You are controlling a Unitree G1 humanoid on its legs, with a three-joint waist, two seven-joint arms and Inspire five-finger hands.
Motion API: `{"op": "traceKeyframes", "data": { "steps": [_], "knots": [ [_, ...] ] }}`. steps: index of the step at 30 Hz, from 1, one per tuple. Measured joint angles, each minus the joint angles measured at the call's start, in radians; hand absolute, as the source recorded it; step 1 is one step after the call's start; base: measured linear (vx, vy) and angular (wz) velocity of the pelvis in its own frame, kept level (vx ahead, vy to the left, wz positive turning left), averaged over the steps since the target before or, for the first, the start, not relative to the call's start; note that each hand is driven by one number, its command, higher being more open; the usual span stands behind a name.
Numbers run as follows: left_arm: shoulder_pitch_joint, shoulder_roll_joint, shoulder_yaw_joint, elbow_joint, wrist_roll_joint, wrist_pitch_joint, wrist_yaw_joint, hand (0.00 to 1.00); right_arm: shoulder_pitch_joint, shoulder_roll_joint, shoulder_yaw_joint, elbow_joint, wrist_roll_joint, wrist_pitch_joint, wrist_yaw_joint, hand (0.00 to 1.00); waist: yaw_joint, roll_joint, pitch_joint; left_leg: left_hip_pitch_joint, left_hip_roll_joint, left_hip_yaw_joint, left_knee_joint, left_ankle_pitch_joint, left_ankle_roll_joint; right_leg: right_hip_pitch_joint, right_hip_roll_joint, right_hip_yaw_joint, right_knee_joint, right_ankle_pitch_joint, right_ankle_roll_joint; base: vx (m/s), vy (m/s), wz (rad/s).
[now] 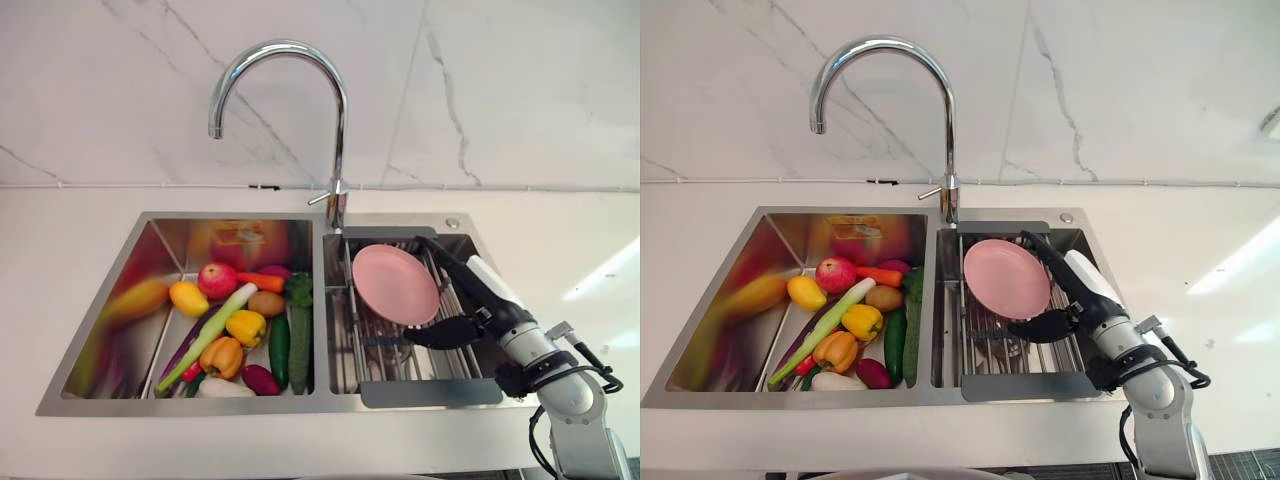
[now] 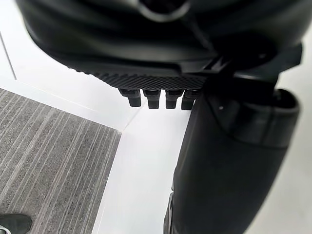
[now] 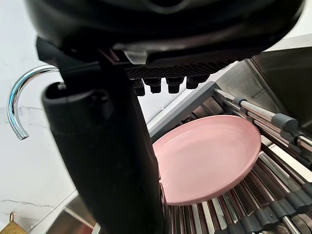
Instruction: Walk over to the sink, pick up the cup, carry it to the dishwasher, place the cup inside the dishwasher, then close the dishwasher door
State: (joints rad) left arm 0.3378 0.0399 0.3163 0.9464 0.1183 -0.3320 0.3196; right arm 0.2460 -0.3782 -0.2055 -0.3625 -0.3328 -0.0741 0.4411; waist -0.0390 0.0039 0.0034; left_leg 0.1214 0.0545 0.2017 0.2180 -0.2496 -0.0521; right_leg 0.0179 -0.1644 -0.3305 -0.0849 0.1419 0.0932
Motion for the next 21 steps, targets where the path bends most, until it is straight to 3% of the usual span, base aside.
{"op": "traceKeyframes", "data": {
  "steps": [12, 21],
  "knots": [
    [-0.014, 0.027, 0.000, -0.006, 0.006, 0.001, -0.015, 1.00, 0.000, 0.024, 0.000, 0.029, -0.004, 0.004, 0.017, 1.00, 0.002, -0.016, 0.038, 0.011, 0.042, -0.008, -0.037, 0.001, 0.001, -0.006, 0.044, 0.001, 0.000, 0.000, 0.000, -0.05, -0.080, 0.01],
    [-0.013, 0.026, -0.001, -0.007, 0.021, 0.010, -0.017, 1.00, 0.000, 0.035, 0.000, 0.029, -0.019, 0.003, 0.031, 1.00, 0.007, -0.041, 0.066, 0.007, 0.043, -0.009, -0.086, 0.027, 0.000, -0.037, 0.050, 0.007, -0.006, 0.022, -0.026, -0.11, -0.051, -0.02]
  ]
}}
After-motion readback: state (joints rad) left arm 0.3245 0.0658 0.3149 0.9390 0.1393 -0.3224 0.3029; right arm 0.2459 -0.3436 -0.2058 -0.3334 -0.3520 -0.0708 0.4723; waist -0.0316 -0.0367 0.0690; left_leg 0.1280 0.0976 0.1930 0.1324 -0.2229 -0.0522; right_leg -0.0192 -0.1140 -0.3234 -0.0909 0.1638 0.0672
